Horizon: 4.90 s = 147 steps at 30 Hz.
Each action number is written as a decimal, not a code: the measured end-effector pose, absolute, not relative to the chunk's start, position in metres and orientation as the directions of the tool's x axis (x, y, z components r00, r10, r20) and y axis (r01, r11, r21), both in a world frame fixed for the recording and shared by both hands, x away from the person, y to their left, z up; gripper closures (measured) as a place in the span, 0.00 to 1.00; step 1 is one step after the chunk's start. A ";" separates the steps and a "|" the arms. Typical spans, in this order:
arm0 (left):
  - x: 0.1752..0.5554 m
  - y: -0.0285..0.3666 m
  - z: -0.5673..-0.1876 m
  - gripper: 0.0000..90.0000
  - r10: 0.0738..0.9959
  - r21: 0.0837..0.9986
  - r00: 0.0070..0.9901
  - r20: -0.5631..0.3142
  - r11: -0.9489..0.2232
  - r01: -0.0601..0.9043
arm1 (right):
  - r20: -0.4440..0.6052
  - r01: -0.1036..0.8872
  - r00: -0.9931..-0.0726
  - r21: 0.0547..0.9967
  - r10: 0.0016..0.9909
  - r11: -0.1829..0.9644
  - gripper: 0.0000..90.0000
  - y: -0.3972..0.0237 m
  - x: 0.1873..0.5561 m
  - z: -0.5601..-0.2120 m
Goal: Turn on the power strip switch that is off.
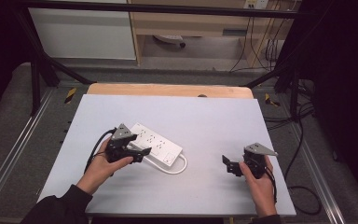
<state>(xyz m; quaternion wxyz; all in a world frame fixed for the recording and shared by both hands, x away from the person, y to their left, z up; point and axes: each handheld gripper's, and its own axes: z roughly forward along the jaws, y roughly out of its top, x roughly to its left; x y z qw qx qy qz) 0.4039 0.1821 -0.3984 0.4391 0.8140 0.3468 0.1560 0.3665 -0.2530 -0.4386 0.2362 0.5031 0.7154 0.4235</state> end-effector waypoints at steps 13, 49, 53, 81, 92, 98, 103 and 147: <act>0.402 0.177 -0.402 0.52 0.695 0.813 0.717 -0.046 -0.391 0.431 | 0.087 0.522 -0.381 0.842 0.921 0.136 0.03 -0.253 0.366 -0.439; 0.415 0.174 -0.421 1.00 0.688 0.797 0.723 -0.067 -0.399 0.453 | 0.084 0.523 -0.384 0.841 0.919 0.141 0.03 -0.253 0.366 -0.439; 0.420 0.176 -0.424 1.00 0.704 0.798 0.706 -0.073 -0.384 0.465 | 0.081 0.521 -0.387 0.841 0.918 0.145 0.03 -0.253 0.367 -0.439; 0.428 0.172 -0.434 1.00 0.711 0.785 0.699 -0.076 -0.390 0.481 | 0.079 0.518 -0.388 0.843 0.918 0.146 0.03 -0.253 0.367 -0.438; 0.428 0.172 -0.434 1.00 0.712 0.785 0.698 -0.077 -0.388 0.483 | 0.080 0.521 -0.388 0.841 0.918 0.147 0.03 -0.253 0.366 -0.438; 0.428 0.173 -0.434 1.00 0.712 0.785 0.698 -0.078 -0.387 0.483 | 0.077 0.522 -0.389 0.840 0.918 0.150 0.03 -0.253 0.366 -0.438; 0.428 0.173 -0.434 1.00 0.714 0.785 0.695 -0.083 -0.382 0.487 | 0.078 0.522 -0.388 0.840 0.918 0.149 0.03 -0.253 0.366 -0.438; 0.430 0.163 -0.421 0.91 0.699 0.832 0.709 -0.096 -0.335 0.443 | 0.081 0.521 -0.380 0.842 0.921 0.140 0.03 -0.255 0.366 -0.438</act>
